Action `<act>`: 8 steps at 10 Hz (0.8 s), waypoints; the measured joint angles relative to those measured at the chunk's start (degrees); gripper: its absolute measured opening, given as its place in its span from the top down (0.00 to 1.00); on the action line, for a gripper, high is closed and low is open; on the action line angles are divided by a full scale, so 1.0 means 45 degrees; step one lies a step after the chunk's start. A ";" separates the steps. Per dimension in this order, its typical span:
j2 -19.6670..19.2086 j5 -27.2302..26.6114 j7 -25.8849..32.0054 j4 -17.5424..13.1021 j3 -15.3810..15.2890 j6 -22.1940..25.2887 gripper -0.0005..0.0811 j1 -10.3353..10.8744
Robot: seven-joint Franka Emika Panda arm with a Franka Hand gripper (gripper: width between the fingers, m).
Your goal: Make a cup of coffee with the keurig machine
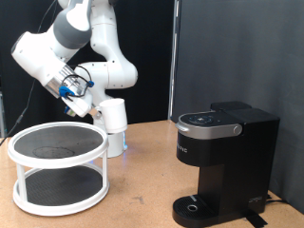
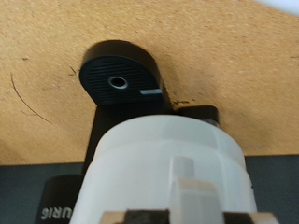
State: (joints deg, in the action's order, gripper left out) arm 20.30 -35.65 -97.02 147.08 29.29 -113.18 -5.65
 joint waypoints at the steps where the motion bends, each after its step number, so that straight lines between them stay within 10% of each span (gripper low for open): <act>1: -0.0267 -0.0210 -0.0147 -0.0117 -0.0243 -0.0365 0.99 0.0196; 8: -0.1853 -0.1280 -0.0129 -0.0940 -0.1121 -0.1527 0.99 0.1130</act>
State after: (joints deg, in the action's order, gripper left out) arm 11.96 -41.41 -97.60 142.85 24.24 -120.05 -0.57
